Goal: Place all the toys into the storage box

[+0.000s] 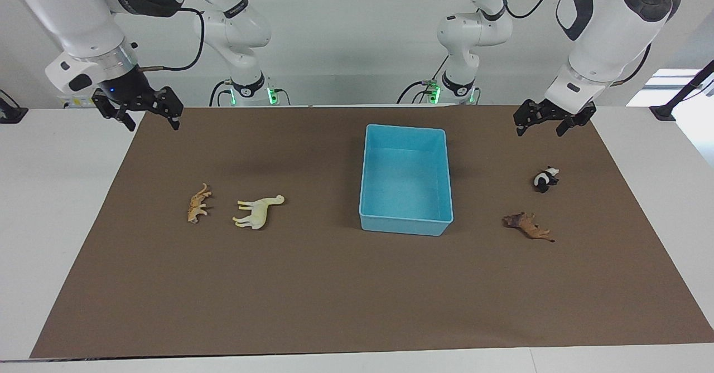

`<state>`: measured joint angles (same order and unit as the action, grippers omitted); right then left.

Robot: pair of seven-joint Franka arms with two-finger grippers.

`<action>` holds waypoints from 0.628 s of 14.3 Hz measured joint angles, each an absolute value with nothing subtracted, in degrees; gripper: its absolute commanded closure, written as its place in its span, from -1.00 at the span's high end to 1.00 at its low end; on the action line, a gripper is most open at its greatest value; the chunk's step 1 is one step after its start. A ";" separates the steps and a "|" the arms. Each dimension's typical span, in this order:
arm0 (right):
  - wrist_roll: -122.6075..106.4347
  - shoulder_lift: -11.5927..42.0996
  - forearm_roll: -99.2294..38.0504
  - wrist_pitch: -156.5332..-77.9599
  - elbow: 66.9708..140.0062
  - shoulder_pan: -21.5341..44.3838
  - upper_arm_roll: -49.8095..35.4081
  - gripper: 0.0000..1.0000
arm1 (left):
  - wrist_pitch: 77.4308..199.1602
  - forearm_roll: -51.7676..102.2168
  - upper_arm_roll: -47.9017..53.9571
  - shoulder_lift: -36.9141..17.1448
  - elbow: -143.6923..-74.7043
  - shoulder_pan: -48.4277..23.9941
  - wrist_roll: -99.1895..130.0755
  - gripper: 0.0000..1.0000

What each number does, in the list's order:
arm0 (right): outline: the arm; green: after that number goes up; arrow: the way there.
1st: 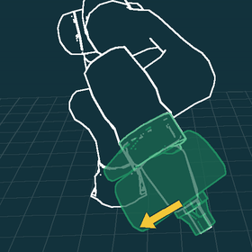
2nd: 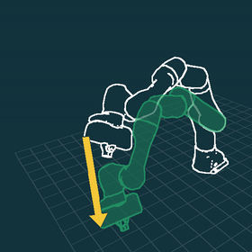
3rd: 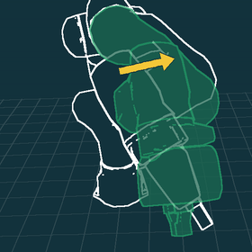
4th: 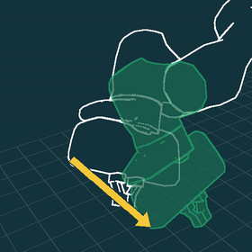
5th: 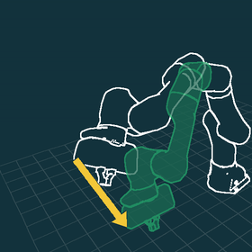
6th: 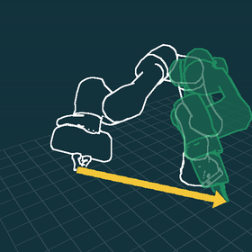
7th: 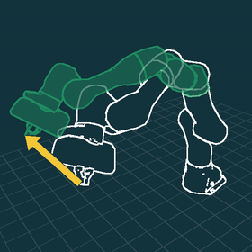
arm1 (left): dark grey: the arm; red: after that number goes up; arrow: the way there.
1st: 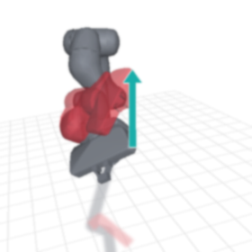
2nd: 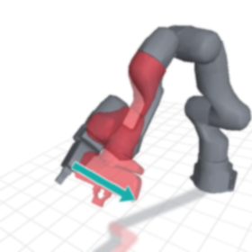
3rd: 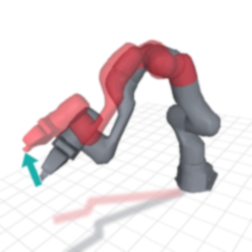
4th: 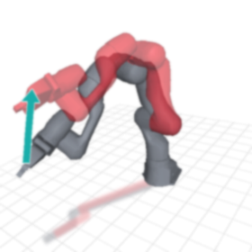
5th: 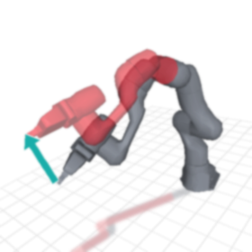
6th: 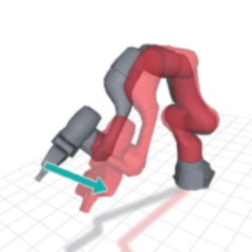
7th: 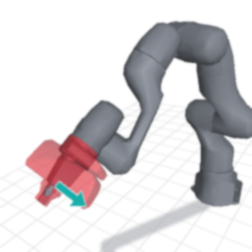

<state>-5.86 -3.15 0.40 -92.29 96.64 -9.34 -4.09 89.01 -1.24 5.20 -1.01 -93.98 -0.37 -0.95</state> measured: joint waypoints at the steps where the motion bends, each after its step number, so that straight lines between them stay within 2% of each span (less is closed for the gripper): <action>1: -5.86 -3.16 0.40 -92.29 96.65 -9.34 -4.09 1.00 | 89.01 -1.16 5.20 -1.01 -93.98 -0.39 -0.97 1.00; 7: -5.86 -3.20 0.40 -92.29 96.75 -9.34 -4.09 1.00 | 89.76 -1.06 4.94 -0.91 -93.99 -0.44 -0.27 1.00; 9: -5.86 -3.63 0.40 -92.98 97.97 -9.34 -4.09 1.00 | 95.58 -1.07 4.38 -0.74 -95.66 -0.23 0.65 1.00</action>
<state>-5.86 -3.63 0.40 -92.98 97.97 -9.34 -4.09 95.58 -1.07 4.38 -0.74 -95.66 -0.23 0.65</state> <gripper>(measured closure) 0.000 0.000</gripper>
